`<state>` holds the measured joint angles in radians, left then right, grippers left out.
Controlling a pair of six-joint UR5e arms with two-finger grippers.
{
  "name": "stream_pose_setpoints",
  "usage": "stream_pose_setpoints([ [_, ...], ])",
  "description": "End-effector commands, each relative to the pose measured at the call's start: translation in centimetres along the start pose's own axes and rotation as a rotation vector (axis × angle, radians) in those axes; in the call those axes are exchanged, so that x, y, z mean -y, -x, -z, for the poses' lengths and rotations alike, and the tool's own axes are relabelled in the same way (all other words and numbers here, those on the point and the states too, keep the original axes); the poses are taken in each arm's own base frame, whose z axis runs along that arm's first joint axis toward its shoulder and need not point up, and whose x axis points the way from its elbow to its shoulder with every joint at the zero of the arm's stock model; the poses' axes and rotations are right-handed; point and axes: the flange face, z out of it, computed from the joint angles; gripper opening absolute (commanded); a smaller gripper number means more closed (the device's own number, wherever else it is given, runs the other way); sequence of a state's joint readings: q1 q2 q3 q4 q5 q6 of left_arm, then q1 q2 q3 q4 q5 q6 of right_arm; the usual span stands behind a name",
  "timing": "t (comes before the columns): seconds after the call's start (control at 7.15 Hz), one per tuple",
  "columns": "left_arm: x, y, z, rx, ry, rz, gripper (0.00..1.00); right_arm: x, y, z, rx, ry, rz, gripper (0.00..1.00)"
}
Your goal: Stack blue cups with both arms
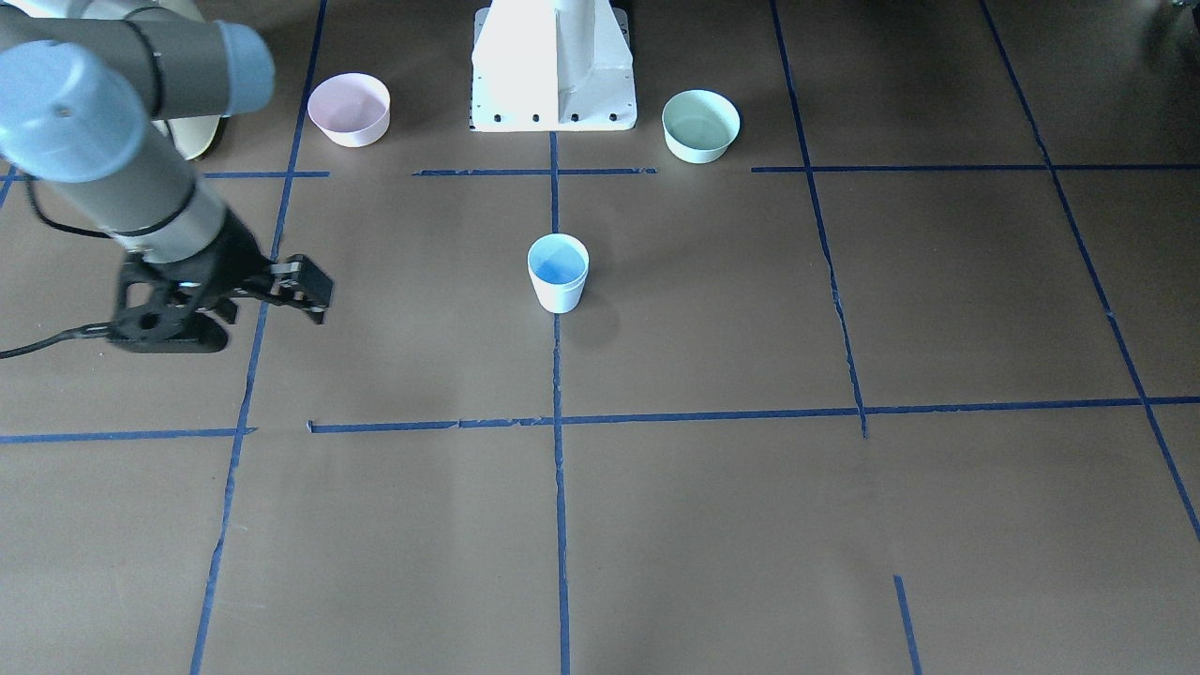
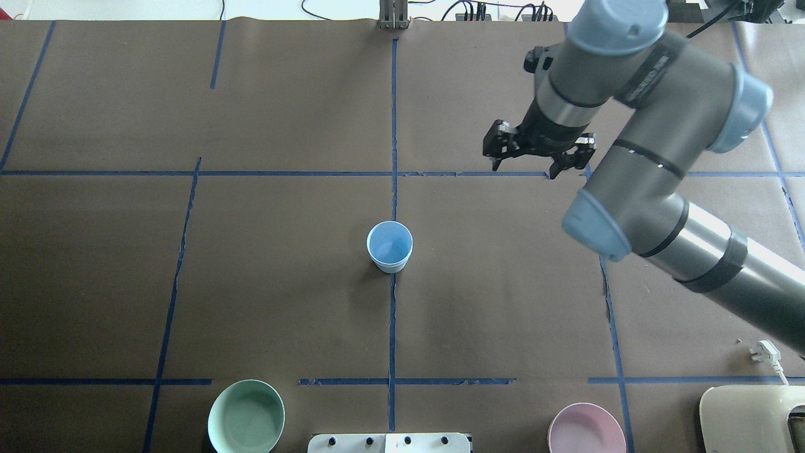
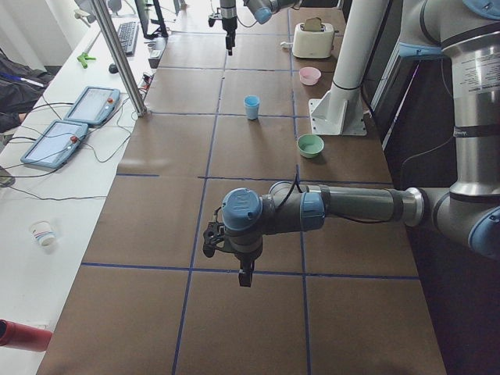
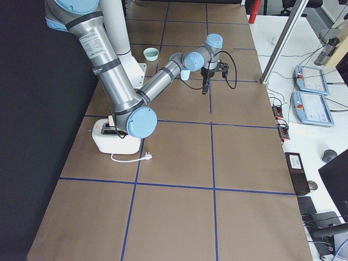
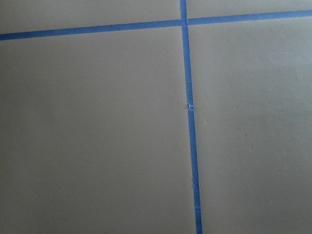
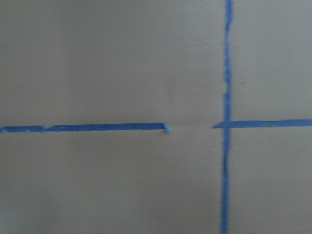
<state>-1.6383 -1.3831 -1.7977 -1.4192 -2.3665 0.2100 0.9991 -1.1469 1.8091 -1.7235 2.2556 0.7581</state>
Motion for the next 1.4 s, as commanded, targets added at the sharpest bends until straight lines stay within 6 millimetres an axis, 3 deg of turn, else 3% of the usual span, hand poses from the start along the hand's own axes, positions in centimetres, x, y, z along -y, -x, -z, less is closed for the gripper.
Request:
stream_pose_setpoints([
  [0.0, -0.2, 0.4, -0.3, 0.007, 0.011, 0.008, 1.00, -1.6, -19.6, 2.4, -0.011, 0.020, 0.166, 1.00],
  [0.14, -0.3, 0.4, -0.3, 0.010, 0.011, 0.008, 1.00, -3.8, -27.3, 2.8, -0.028, 0.028, 0.239, 1.00],
  [0.28, -0.3, 0.3, -0.2, 0.010, 0.009, 0.005, 1.00, -6.7, -33.6, 3.0, -0.039, 0.037, 0.275, 1.00],
  [0.56, -0.3, 0.1, 0.0, 0.011, 0.004, 0.002, 1.00, -12.5, -42.4, 3.5, -0.042, 0.044, 0.275, 1.00],
  [0.7, -0.4, 0.2, -0.1, 0.009, 0.007, 0.004, 1.00, -15.3, -45.1, 2.9, -0.038, 0.059, 0.248, 1.00],
  [1.12, -0.6, 0.1, -0.1, 0.009, 0.008, 0.005, 1.00, -18.2, -47.3, 1.3, -0.024, 0.096, 0.185, 1.00],
  [1.26, -0.6, 0.2, -0.3, 0.008, 0.011, 0.006, 1.00, -18.5, -47.1, 1.5, -0.021, 0.094, 0.183, 1.00],
])
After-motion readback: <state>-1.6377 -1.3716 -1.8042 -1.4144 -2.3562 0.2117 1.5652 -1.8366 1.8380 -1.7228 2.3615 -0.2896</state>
